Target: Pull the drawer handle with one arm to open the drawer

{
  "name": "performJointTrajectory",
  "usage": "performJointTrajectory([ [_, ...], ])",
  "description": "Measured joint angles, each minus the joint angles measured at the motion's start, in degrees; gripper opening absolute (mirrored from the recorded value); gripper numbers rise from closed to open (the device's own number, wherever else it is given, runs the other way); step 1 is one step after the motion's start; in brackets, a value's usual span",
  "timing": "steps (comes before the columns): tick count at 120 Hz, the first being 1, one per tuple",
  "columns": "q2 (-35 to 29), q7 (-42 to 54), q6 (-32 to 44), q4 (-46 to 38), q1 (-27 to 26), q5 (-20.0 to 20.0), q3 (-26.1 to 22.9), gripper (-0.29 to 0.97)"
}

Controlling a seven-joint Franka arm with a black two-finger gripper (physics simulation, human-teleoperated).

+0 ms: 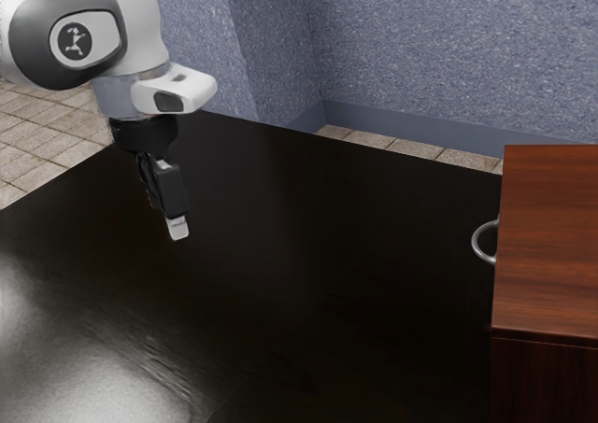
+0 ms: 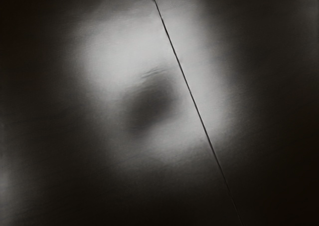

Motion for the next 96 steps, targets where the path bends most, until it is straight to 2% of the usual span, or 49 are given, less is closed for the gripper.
performJointTrajectory([
  [24, 0.01, 6.81, 6.59, 0.02, -0.25, 0.11, -0.19, 0.68],
  [56, -0.13, 15.68, 8.91, -0.18, -3.57, 0.24, -1.0, 0.68],
  [72, -0.41, 27.79, 11.61, -0.85, -3.31, 0.53, -2.63, 0.68],
  [96, 0.51, 51.72, 22.18, -2.72, -3.9, 0.57, -4.83, 0.68],
])
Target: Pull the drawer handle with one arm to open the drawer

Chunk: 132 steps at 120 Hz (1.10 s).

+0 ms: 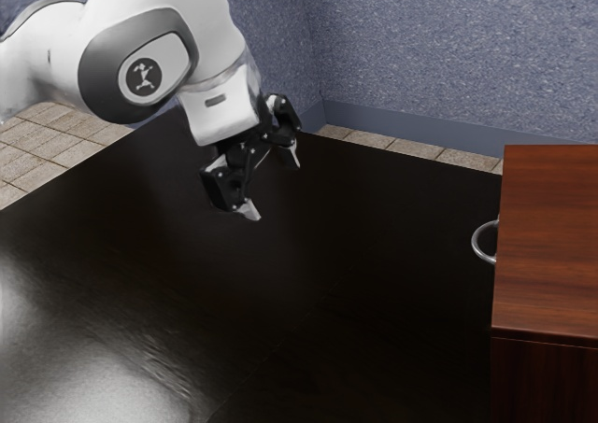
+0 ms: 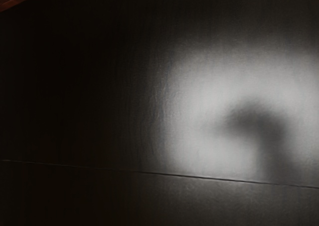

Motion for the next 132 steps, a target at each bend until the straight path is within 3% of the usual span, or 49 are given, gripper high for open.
performJointTrajectory([
  [6, 1.22, 6.35, 2.87, -0.04, -0.55, -1.2, -0.29, 0.68],
  [24, 4.11, 24.92, 10.76, -0.76, -1.49, -9.97, -0.22, 0.67],
  [58, 8.83, 53.38, 18.52, -0.51, -0.68, -24.35, -0.26, 0.49],
  [94, 13.28, 73.09, 20.57, 3.07, 1.48, -28.38, -2.52, 0.38],
  [132, 15.37, 83.48, 20.97, 3.25, 1.42, -33.15, -5.0, 0.34],
])
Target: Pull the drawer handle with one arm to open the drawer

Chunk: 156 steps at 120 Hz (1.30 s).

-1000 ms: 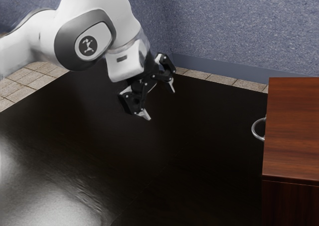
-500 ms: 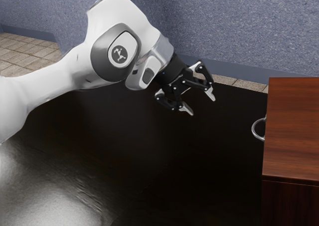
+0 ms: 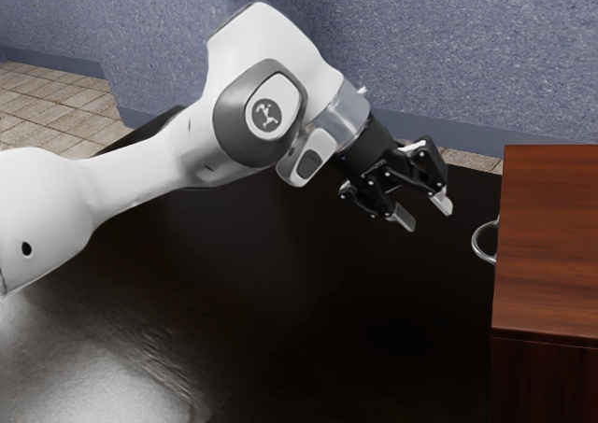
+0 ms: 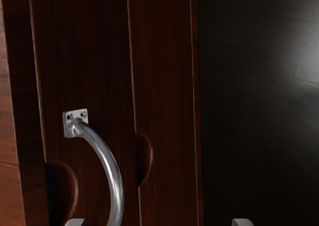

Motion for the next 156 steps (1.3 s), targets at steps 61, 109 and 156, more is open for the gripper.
performJointTrajectory([
  [61, 3.54, 5.01, 0.11, 0.24, -0.04, -6.62, -0.41, 0.29],
  [109, 5.7, 5.29, 0.17, 1.5, -0.05, -9.72, -1.63, 0.17],
  [156, 4.87, 5.3, 0.69, 0.25, 0.66, -7.62, -1.6, -0.06],
])
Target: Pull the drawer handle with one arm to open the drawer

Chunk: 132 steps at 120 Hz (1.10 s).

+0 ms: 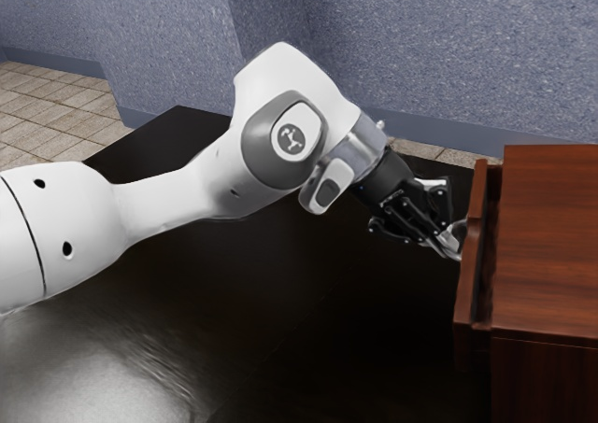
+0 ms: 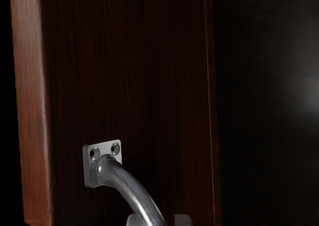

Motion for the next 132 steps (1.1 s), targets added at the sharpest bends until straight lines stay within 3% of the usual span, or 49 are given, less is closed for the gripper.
performJointTrajectory([
  [21, -3.56, 0.03, 0.24, -5.54, 2.55, 1.16, -0.02, 0.0],
  [51, -9.27, -0.05, -0.32, -11.47, 6.07, 6.01, 0.32, -0.03],
  [73, -12.65, 0.01, -0.65, -15.7, 9.88, 8.14, 0.06, 0.05],
  [119, -14.1, -0.03, -1.12, -16.49, 10.73, 9.77, 0.23, 0.04],
  [132, -14.52, -0.02, -1.19, -16.5, 10.7, 9.86, 0.05, 0.12],
])
